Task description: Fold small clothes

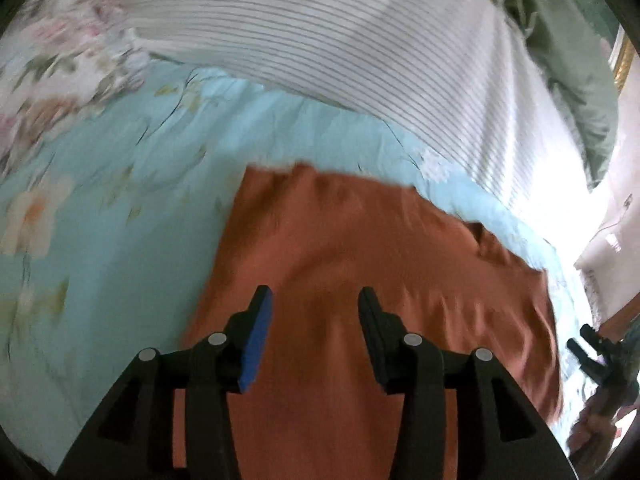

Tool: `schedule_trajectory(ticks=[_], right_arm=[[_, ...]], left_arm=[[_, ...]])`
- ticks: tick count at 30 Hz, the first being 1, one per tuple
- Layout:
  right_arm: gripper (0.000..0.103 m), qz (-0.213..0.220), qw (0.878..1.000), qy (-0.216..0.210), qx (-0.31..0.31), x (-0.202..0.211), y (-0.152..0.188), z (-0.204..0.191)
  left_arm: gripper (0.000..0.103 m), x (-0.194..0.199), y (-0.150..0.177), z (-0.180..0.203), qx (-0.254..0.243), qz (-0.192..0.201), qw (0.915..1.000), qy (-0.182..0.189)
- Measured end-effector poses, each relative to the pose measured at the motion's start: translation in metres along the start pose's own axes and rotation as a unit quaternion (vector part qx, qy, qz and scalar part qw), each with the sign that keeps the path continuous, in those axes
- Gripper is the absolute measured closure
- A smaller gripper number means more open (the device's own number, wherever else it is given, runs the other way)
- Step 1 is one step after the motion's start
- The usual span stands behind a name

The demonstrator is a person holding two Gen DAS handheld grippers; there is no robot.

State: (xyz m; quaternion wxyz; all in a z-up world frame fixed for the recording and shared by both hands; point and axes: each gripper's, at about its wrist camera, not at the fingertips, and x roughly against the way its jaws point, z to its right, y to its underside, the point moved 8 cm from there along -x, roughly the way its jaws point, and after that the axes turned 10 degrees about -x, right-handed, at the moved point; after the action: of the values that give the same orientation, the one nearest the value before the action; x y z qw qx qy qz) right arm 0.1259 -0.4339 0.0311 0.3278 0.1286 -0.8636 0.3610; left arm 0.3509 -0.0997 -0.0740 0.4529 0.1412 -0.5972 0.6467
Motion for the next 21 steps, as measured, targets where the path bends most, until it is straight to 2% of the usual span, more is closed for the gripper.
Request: schedule_trajectory(ticks=[6,9,10,11,14,16,21], right_arm=[[0.018,-0.028,0.998,-0.05,-0.023,0.031,0.066,-0.019],[0.007,-0.027,0.997,-0.063,-0.046,0.043,0.087,-0.028],[0.002,-0.028,0.997,-0.056,-0.055,0.045,0.094,-0.029],[0.002,-0.037,0.996,-0.053,-0.063,0.047,0.102,-0.03],[0.002,-0.042,0.992,-0.094,-0.078,0.052,0.118,-0.038],[0.002,-0.035,0.992,-0.101,-0.074,0.058,0.126,-0.041],[0.002,-0.046,0.989,-0.127,-0.068,0.058,0.141,-0.048]], left_arm=[[0.049,0.075,0.078,0.015,0.032,-0.004,0.999,0.029],[0.045,0.095,0.11,0.013,0.055,-0.006,0.9979,0.033],[0.045,0.1,0.121,0.012,0.064,-0.009,0.9972,0.036],[0.045,0.102,0.132,0.011,0.071,-0.012,0.9967,0.038],[0.045,0.104,0.157,0.008,0.082,-0.028,0.9953,0.042],[0.045,0.103,0.169,0.006,0.09,-0.035,0.9943,0.044],[0.043,0.096,0.175,0.002,0.123,-0.03,0.9906,0.052]])
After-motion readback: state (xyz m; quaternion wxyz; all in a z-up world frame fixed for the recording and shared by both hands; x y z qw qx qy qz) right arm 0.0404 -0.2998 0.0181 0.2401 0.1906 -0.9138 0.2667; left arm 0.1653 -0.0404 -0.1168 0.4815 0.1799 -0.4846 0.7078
